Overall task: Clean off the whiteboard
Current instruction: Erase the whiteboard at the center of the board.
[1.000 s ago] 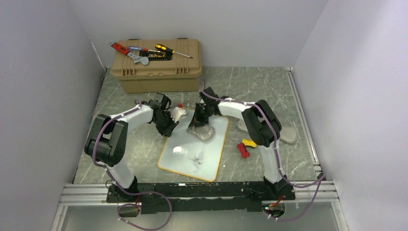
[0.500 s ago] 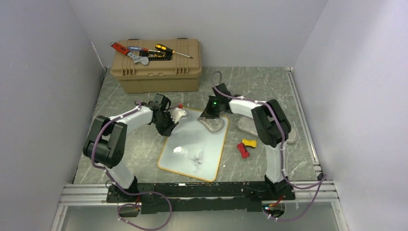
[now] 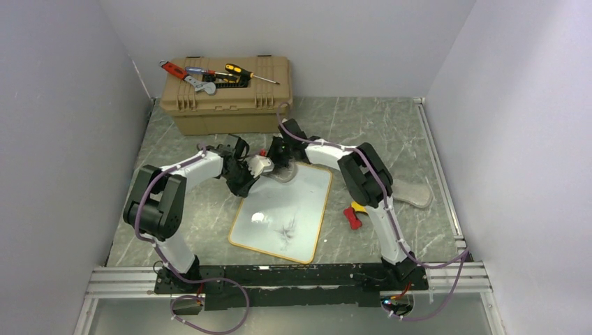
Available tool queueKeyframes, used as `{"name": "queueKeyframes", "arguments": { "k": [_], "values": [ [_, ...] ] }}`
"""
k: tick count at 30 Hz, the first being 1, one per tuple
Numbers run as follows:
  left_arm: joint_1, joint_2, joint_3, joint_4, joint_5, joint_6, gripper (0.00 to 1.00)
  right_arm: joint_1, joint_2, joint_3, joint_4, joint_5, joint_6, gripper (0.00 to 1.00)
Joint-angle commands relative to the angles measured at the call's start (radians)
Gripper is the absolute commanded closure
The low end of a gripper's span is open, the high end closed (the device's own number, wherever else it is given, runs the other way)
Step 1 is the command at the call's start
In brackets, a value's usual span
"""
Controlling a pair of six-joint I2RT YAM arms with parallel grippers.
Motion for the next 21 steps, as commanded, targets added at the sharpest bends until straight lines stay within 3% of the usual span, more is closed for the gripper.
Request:
{"name": "queueKeyframes", "arguments": {
  "k": [1, 6, 11, 15, 21],
  "values": [
    [-0.017, 0.098, -0.064, -0.028, -0.050, 0.032, 0.88, -0.031, -0.014, -0.168, -0.075, 0.013, 0.003, 1.00],
    [-0.016, 0.089, -0.079, -0.022, -0.058, 0.035, 0.90, -0.195, -0.277, -0.515, -0.079, 0.074, -0.083, 1.00],
    [-0.016, 0.088, -0.084, -0.020, -0.064, 0.037, 0.92, -0.265, -0.364, -0.612, -0.169, 0.141, -0.168, 1.00],
    [-0.016, 0.091, -0.079, -0.023, -0.057, 0.030, 0.93, -0.208, -0.283, -0.556, -0.090, 0.053, -0.104, 1.00],
    [-0.017, 0.097, -0.069, -0.029, -0.056, 0.025, 0.94, -0.012, -0.015, -0.138, -0.085, -0.052, 0.006, 1.00]
  ]
}}
